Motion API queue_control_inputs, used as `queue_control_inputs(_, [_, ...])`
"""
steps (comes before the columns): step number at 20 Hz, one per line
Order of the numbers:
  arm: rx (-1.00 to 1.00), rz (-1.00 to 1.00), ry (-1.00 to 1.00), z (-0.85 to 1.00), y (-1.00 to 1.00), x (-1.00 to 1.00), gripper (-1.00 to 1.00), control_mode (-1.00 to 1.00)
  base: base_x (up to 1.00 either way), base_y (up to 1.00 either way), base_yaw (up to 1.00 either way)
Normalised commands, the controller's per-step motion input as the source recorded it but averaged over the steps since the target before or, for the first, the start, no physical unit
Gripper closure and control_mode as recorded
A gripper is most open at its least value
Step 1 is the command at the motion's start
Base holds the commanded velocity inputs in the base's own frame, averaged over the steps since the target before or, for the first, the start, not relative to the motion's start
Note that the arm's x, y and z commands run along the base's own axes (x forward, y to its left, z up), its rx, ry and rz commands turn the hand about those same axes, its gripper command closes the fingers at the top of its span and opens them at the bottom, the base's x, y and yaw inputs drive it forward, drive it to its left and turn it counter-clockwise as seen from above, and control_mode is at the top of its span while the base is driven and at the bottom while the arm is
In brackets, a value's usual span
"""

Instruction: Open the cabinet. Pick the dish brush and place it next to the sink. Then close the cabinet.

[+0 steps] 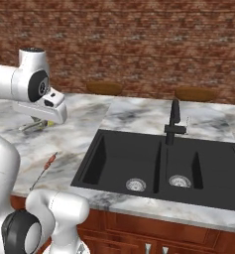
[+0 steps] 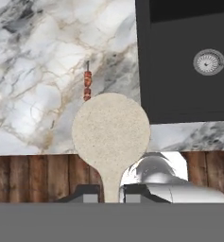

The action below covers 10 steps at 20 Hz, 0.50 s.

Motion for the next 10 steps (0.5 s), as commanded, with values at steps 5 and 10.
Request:
queue_control_inputs(5, [0.0, 0.04, -0.08, -0.71, 0.0, 0.91, 1.0, -1.0, 0.0, 0.0, 0.0])
queue_control_inputs(10, [0.0, 0.1, -0.01, -0.54, 0.0, 0.85, 1.0, -1.0, 0.0, 0.0, 0.0])
